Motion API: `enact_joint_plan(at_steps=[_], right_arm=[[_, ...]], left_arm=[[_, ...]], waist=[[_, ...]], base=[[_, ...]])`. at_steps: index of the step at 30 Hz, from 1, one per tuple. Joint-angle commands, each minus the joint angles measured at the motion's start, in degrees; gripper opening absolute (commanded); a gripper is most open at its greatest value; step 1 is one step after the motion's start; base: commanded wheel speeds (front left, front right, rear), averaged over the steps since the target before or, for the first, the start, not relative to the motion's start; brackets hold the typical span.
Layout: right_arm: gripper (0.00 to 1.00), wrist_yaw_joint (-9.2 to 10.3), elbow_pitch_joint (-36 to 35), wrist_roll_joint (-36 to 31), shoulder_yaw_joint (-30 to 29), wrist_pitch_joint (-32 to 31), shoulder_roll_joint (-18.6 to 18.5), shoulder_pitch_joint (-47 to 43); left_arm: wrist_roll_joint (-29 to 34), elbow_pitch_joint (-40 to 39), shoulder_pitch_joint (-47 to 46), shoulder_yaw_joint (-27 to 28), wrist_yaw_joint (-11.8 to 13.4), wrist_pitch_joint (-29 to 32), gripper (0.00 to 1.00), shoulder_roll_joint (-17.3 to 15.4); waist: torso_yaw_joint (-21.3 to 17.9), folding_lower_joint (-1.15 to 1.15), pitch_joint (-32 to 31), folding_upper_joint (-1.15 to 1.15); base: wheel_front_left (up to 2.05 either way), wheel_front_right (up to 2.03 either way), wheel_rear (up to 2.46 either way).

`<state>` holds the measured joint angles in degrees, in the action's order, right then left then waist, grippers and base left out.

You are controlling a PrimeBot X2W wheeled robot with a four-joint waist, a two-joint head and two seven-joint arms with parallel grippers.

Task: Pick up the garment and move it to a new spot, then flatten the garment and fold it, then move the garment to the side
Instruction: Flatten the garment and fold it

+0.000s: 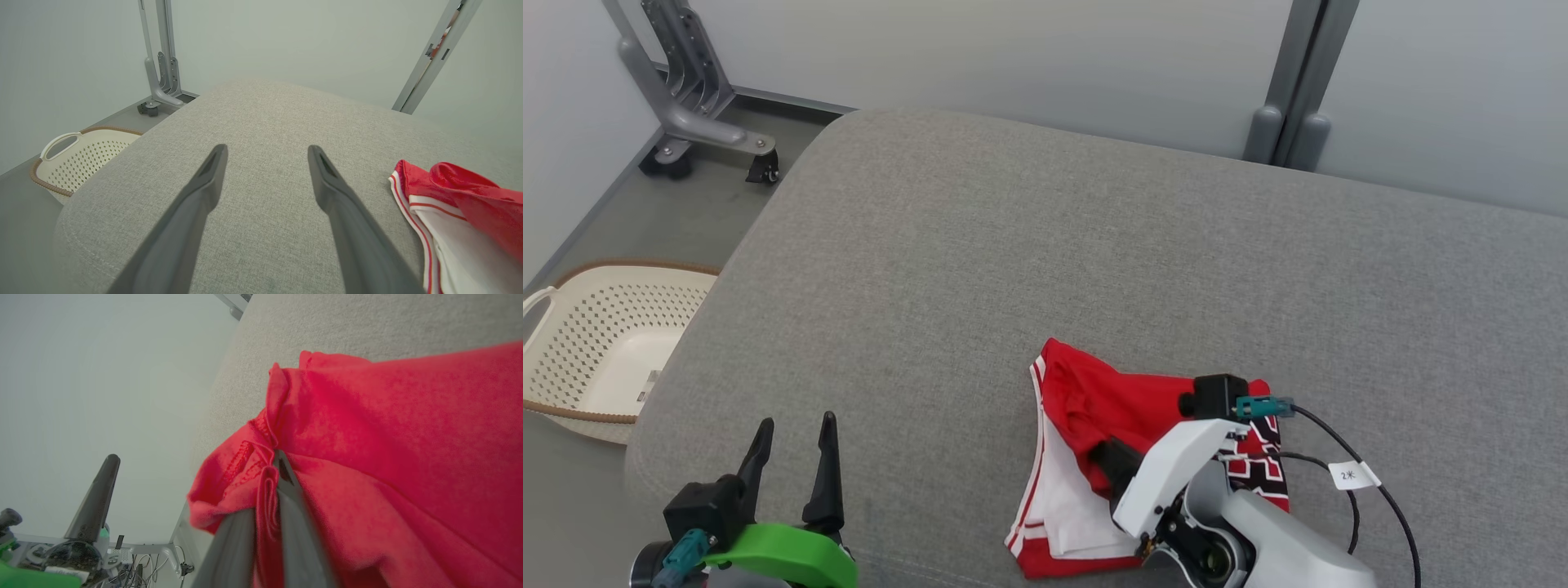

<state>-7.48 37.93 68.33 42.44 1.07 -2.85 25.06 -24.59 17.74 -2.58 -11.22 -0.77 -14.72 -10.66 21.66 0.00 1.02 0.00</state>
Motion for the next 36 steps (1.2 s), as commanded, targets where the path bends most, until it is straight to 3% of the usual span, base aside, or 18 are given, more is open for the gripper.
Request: enact_joint_plan(at_steps=[1,10,15,19,24,26,32,36], right_arm=[[1.0,-0.01,0.92,1.02,1.54,0.68,-0.13,0.98],[1.0,-0.01,-1.76,4.31,7.32,3.29,-1.21,4.07],[1.0,-0.01,-8.47,4.16,5.73,6.82,-7.15,4.93],[1.0,-0.01,-12.32,1.3,2.71,11.54,-14.24,4.98],[1.0,-0.01,-12.59,-6.8,-3.96,14.03,-20.93,2.23],[1.0,-0.01,-12.97,-12.14,-9.01,14.18,-21.92,1.16],[1.0,0.0,-18.08,-29.97,-25.16,14.07,-19.31,-7.76],[1.0,0.0,-21.99,-38.69,-31.14,14.09,-16.39,-14.12]], left_arm=[[0.08,0.29,-1.0,0.09,-0.03,-0.23,1.0,0.08],[-0.42,0.61,-0.22,1.02,0.25,-0.45,1.0,0.1],[-0.56,0.31,0.64,1.52,0.28,-0.47,1.0,0.17],[-0.47,-0.15,1.05,2.16,0.46,-0.47,1.0,0.32],[0.57,-2.71,1.09,3.29,0.55,-0.5,1.0,1.44],[1.27,-4.13,1.16,4.11,0.39,-0.5,1.0,2.02],[3.95,-7.6,2.01,6.73,-0.7,-0.49,1.0,3.46],[5.94,-8.46,2.61,8.19,-1.52,-0.46,1.0,4.36]], waist=[[-0.1,0.0,0.06,0.0],[-3.57,0.0,-1.51,0.0],[-6.0,0.0,-2.33,0.0],[-7.91,0.0,-2.57,0.0],[-9.65,0.0,-2.53,0.0],[-10.21,0.0,-2.38,0.0],[-12.39,0.0,-2.09,0.0],[-14.47,0.0,-2.13,0.0]], base=[[0.0,0.0,0.0],[0.0,0.0,0.0],[0.0,0.0,0.0],[0.0,0.0,0.0],[0.0,0.0,0.0],[0.0,0.0,0.0],[0.0,0.0,0.0],[0.0,0.0,0.0]])
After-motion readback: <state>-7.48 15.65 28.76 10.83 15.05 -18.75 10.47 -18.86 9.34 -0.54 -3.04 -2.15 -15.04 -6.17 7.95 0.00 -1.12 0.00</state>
